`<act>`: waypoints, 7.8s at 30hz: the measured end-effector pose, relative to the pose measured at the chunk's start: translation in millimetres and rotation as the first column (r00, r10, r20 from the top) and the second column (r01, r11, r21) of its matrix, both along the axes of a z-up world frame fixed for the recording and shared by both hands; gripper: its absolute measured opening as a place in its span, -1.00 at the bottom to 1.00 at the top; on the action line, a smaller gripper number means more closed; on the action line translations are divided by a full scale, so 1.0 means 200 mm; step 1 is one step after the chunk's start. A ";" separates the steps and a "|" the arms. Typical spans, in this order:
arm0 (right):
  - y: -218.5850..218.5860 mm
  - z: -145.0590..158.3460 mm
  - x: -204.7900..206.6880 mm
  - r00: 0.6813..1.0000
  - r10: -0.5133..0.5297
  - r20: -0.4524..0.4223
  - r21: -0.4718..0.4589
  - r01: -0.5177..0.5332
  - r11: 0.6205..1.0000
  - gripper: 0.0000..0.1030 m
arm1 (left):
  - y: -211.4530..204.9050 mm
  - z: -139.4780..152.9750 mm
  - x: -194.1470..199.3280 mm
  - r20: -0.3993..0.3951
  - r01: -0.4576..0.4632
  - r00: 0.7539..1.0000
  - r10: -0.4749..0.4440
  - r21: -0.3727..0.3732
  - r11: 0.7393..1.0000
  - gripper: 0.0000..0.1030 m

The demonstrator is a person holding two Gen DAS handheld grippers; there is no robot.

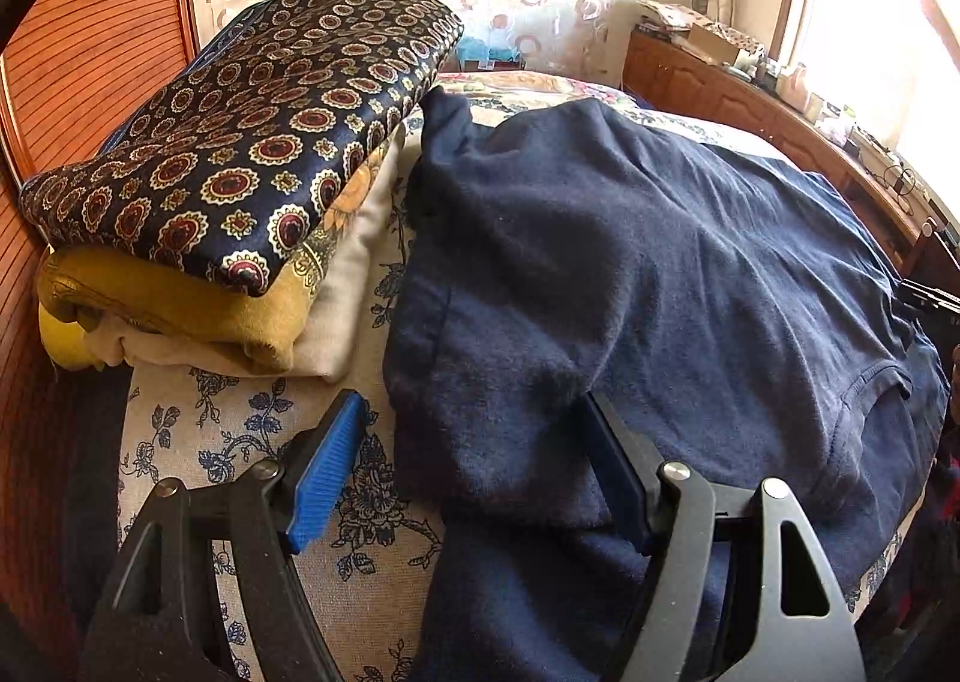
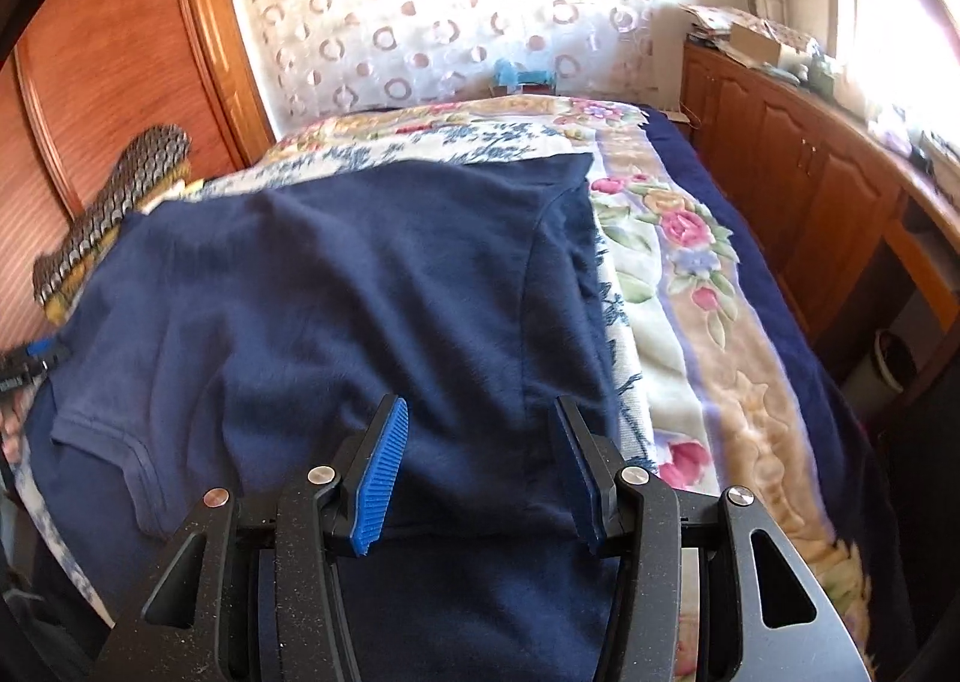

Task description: Fold small clothes

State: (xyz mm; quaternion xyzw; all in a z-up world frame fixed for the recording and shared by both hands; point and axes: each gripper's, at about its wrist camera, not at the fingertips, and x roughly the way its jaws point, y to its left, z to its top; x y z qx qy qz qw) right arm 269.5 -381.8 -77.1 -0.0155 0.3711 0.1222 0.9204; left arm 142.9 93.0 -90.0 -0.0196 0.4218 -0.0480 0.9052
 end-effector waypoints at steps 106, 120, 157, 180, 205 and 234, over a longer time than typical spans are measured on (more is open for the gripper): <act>-0.19 0.26 -0.69 0.993 0.013 0.118 -0.063 -0.006 0.998 -0.33 | -0.03 0.10 -0.46 0.039 0.117 0.993 -0.115 -0.071 0.991 -0.05; 0.28 0.17 -0.74 0.965 0.243 0.097 0.000 -0.244 0.970 -0.25 | -0.03 0.05 -0.43 0.020 0.079 0.997 -0.078 -0.045 0.996 0.43; 0.98 -0.08 -0.79 0.827 0.561 0.032 -0.117 -0.554 0.824 -0.41 | -0.03 -0.01 -0.42 0.038 0.042 0.998 -0.041 -0.031 0.999 0.44; 1.01 -0.07 -0.87 0.769 0.637 0.042 -0.087 -0.633 0.769 -0.78 | -0.03 0.00 -0.40 0.036 0.030 0.999 -0.028 -0.052 0.998 0.44; 0.93 -0.02 -0.84 0.876 0.475 0.082 -0.056 -0.471 0.880 0.14 | -0.09 0.01 -0.43 0.050 0.094 0.994 -0.092 -0.042 0.995 -0.72; 0.09 0.08 -1.00 0.979 0.043 0.199 0.112 -0.067 0.992 0.15 | -1.54 0.83 -0.08 0.225 0.695 0.706 -0.671 -0.042 0.718 -0.76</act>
